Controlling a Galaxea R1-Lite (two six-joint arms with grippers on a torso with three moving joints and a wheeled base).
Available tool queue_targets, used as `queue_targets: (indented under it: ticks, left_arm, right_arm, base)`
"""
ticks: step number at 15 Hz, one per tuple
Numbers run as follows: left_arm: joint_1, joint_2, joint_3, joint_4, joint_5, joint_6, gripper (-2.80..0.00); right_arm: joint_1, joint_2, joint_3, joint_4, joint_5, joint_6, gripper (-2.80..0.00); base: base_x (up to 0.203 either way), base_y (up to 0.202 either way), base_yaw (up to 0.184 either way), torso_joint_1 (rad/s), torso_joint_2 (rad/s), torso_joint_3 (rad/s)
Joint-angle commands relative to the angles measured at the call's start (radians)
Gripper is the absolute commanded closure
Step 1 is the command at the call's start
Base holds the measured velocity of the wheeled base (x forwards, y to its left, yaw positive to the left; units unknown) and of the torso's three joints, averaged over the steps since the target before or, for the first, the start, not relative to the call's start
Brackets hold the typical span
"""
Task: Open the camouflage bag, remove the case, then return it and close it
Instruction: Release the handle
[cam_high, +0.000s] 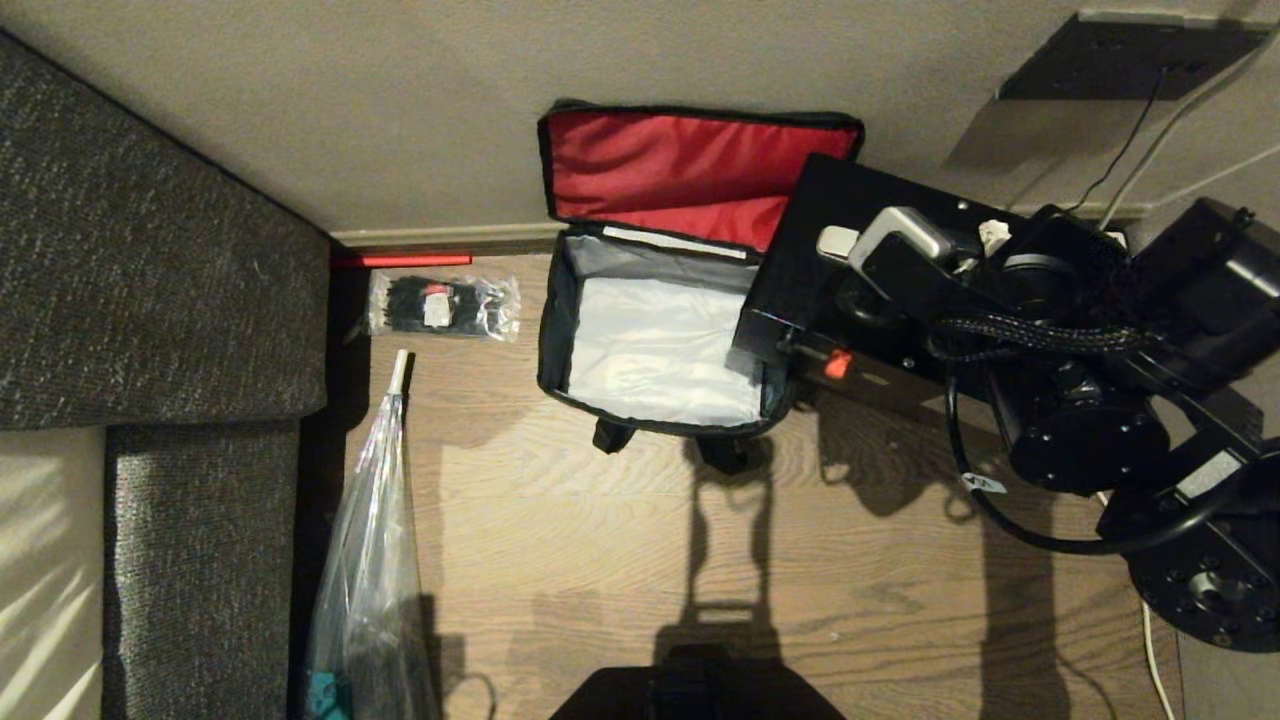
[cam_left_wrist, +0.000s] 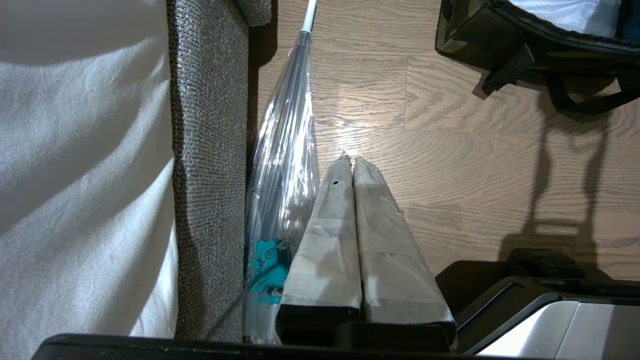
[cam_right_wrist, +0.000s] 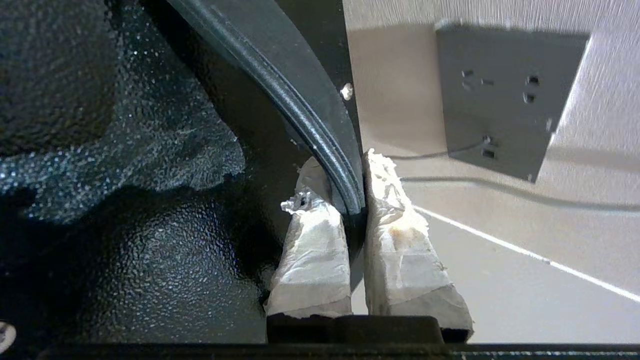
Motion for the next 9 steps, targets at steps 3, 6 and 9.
queue_targets:
  ticks: [3,6,9]
  left_arm:
    - [0.000,-0.002,0.003,0.000,0.001,0.000,0.00]
    - [0.000,-0.002,0.003,0.000,0.001,0.000,0.00]
    - [0.000,-0.002,0.003,0.000,0.001,0.000,0.00]
  right_arm:
    - [-0.022,-0.049,0.041,-0.006,-0.006,-0.009,0.00]
    - [-0.028,-0.087,0.077,-0.004,-0.006,-0.009,0.00]
    - [-0.040,-0.130,0.107,0.001,-0.007,-0.012,0.00]
  base:
    - [0.000,0.000,0.000,0.000,0.00,0.000]
    - [0.000,0.000,0.000,0.000,0.00,0.000]
    - [0.000,0.000,0.000,0.000,0.00,0.000]
